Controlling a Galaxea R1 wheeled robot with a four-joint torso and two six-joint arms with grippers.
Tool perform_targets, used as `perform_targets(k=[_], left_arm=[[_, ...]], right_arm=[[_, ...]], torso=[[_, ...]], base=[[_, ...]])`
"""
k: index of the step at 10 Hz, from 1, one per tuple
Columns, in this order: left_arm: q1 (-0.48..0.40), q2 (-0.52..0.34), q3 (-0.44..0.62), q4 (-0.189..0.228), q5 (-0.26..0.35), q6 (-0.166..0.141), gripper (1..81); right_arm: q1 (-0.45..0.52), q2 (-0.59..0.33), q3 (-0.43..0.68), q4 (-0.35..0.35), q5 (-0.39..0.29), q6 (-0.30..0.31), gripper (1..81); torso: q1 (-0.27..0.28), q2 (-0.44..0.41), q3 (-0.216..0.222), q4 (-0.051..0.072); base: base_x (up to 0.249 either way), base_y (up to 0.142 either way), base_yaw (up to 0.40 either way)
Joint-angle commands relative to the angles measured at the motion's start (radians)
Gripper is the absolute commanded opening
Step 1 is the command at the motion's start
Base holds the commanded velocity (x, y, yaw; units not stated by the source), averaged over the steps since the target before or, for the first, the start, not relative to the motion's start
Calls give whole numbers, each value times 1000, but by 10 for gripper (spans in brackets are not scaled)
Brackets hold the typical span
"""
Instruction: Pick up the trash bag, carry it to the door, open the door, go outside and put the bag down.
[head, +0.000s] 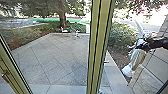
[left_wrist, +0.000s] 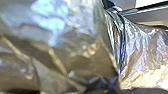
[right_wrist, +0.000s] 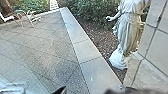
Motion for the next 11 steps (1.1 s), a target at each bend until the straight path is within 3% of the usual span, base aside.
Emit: perform_targets(k=[1,7,11], left_arm=[[-29,-2,6,-15,104,4,10],[-35,-3,4,-35,104,-2,10],[-38,-6,4,-44,104,-2,10]], right_arm=[[200,44,-98,-161,-1,-6,811],[192,98,-188,-362,69,-4,811],[188,113,-247,-405,92,-4,811]], torso=[[0,0,0,0],[-4,-2,2,0],[-5,-3,2,0]], base=[[0,0,0],[0,0,0],[0,0,0]])
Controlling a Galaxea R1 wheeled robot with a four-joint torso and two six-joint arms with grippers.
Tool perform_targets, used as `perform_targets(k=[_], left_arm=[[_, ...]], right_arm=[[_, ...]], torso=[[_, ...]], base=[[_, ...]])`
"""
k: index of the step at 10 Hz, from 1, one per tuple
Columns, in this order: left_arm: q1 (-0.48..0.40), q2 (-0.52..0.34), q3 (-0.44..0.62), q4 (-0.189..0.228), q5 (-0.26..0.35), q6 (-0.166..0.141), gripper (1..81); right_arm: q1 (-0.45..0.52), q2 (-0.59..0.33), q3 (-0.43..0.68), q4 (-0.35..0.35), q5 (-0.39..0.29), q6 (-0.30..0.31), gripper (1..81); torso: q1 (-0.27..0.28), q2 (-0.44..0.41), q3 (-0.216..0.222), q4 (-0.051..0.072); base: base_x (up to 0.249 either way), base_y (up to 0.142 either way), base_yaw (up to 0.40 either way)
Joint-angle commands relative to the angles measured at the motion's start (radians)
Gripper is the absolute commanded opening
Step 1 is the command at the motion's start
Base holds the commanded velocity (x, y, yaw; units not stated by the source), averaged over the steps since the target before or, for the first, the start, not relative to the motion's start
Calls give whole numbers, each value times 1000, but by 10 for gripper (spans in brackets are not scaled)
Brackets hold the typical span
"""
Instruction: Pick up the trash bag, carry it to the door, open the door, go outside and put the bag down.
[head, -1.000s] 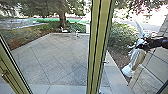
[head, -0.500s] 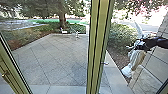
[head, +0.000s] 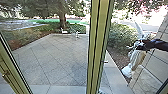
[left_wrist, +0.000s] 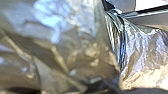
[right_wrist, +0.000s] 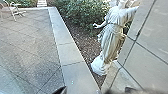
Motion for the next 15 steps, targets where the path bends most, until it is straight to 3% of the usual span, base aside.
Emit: perform_targets(k=[1,3,5,6,7,8,9,10,15], left_arm=[[-35,-12,4,-21,103,2,10],[-33,-12,4,-21,103,1,10],[-33,-12,6,-24,105,-1,10],[-33,-11,6,-24,105,-7,10],[-33,-9,6,-24,108,-9,10],[-33,-11,6,-24,118,-9,10],[-32,-11,6,-26,118,-12,10],[-32,-12,6,-24,120,-29,10],[-27,-8,8,-24,121,-47,10]], right_arm=[[205,-21,-51,-170,124,-21,811],[173,-32,-48,-201,124,-22,811],[153,-47,-47,-210,146,-24,811],[136,-56,-45,-218,165,-24,811],[125,-64,-45,-227,170,-24,811],[116,-67,-45,-238,188,-22,811],[112,-69,-50,-250,219,-21,811],[109,-65,-60,-268,244,-19,811],[84,17,-160,-296,310,-14,811]], torso=[[0,0,0,0],[0,0,0,0],[1,0,23,-66],[1,0,25,-76],[1,0,30,-99],[1,1,11,-56],[1,1,16,-80],[1,0,19,-90],[1,0,19,-90]], base=[[0,0,0],[0,0,0],[0,0,0],[0,0,0],[0,0,0],[0,0,0],[0,0,0],[0,0,0],[0,0,0]])
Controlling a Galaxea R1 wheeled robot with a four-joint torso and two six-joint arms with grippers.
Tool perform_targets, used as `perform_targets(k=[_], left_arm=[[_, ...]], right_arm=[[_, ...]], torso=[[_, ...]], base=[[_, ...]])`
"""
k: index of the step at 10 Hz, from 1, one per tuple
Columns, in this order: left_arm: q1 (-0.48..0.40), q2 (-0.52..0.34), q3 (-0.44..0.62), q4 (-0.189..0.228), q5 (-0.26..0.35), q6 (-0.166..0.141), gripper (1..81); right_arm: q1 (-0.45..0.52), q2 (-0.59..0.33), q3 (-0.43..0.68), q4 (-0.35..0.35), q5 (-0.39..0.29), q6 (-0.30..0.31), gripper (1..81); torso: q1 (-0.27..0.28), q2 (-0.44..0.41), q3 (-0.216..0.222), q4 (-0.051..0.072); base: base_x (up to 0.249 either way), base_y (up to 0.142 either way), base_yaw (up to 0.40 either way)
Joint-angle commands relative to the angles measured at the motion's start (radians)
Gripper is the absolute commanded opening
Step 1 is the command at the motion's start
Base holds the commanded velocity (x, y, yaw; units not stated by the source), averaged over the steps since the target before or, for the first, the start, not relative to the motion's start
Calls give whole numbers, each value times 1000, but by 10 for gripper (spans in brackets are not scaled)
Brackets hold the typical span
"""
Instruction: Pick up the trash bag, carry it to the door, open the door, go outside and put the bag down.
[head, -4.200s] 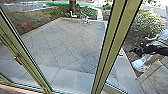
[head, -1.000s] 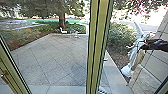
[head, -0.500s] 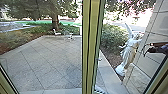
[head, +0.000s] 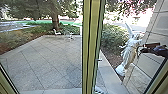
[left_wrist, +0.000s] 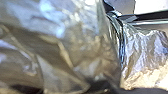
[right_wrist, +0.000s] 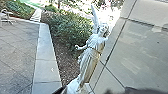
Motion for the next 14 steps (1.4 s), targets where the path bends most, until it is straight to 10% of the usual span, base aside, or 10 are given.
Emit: perform_targets(k=[1,14], left_arm=[[-27,-8,7,-14,104,3,10],[-27,-8,7,-13,104,-1,10]], right_arm=[[183,68,-62,-41,6,8,811],[186,117,-106,-70,20,14,811]], torso=[[0,0,0,0],[-2,0,1,0]], base=[[0,0,0],[0,0,0]])
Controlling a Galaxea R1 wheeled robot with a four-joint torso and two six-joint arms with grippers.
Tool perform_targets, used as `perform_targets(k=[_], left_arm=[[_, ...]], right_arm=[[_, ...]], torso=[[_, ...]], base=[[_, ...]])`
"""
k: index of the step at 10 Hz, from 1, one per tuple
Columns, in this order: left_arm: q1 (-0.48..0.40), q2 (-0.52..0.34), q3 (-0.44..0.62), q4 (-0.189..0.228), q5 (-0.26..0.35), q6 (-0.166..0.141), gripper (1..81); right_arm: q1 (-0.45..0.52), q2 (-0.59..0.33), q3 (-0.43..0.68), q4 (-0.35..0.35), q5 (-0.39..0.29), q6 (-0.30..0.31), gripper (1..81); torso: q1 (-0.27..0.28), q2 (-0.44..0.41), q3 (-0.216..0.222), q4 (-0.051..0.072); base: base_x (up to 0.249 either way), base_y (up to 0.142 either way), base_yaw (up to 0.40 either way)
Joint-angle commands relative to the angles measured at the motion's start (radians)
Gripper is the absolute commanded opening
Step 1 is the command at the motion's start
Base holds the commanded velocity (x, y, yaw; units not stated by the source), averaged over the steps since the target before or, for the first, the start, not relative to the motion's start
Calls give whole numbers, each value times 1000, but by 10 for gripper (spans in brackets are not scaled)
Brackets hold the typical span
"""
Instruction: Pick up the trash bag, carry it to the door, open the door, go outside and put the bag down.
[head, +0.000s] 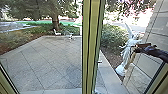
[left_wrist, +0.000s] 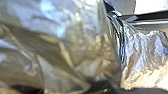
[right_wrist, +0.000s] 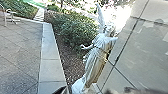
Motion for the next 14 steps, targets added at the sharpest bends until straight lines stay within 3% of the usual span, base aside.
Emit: perform_targets(k=[1,14], left_arm=[[-28,-8,6,-13,104,4,10],[-26,-9,9,-13,105,3,10]], right_arm=[[201,-11,-10,-52,23,-4,811],[198,-44,-10,-63,32,-12,811]], torso=[[0,0,0,0],[0,-2,2,-2]], base=[[0,0,0],[48,0,0]])
